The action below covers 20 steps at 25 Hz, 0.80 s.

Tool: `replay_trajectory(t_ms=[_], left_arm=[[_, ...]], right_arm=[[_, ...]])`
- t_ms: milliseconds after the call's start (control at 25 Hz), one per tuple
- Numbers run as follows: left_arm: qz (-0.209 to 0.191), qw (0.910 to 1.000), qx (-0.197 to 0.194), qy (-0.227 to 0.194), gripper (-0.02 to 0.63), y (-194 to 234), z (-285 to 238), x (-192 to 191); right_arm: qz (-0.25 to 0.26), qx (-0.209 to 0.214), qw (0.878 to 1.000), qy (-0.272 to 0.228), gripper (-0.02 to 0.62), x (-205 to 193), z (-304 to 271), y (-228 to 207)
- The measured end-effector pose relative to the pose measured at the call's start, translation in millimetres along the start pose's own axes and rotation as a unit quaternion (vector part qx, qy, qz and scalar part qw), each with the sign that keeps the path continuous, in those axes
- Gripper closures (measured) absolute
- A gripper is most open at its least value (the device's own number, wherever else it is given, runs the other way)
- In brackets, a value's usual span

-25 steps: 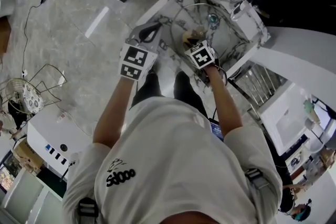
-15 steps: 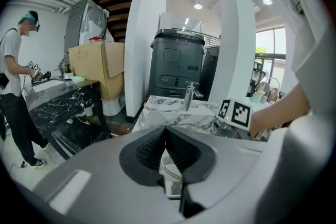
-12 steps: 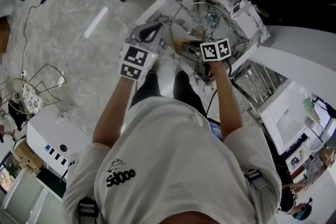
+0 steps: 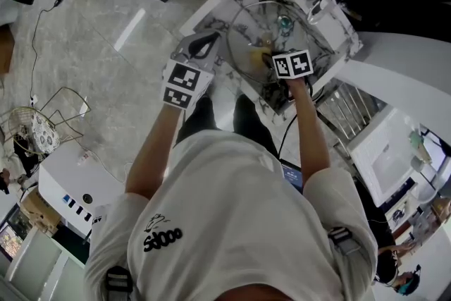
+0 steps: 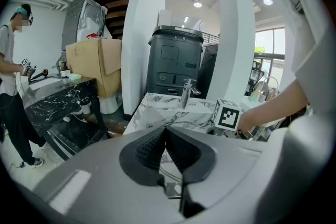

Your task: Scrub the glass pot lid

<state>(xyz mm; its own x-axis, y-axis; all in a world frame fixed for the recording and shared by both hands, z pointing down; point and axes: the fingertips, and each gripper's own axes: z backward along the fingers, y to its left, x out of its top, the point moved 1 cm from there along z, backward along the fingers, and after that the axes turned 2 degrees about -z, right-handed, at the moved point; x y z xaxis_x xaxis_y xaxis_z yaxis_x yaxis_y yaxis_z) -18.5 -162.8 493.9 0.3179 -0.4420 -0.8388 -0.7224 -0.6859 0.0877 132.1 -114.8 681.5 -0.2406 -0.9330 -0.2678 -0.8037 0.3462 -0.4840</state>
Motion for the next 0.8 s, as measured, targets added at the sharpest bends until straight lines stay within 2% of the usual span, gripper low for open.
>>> replay_trajectory(t_ms=[400,560,640,800], left_arm=[[-0.004,0.9999,-0.008,0.004,0.595,-4.4,-12.8,4.2],[-0.003,0.9999,-0.011,0.004,0.595,-5.7,-16.2,5.4],[-0.004,0.9999,-0.014,0.004,0.595,-7.5,-17.7,5.8],[-0.006,0.9998,-0.019,0.001,0.595,-8.8,-18.2,8.0]], right_arm=[[0.006,-0.124,0.992,0.015,0.543,6.0,29.3,-67.3],[0.043,-0.221,0.974,0.032,0.543,10.7,47.9,-92.6],[0.067,-0.256,0.963,0.052,0.543,10.0,55.7,-102.1],[0.127,-0.316,0.938,0.060,0.543,24.8,76.2,-112.6]])
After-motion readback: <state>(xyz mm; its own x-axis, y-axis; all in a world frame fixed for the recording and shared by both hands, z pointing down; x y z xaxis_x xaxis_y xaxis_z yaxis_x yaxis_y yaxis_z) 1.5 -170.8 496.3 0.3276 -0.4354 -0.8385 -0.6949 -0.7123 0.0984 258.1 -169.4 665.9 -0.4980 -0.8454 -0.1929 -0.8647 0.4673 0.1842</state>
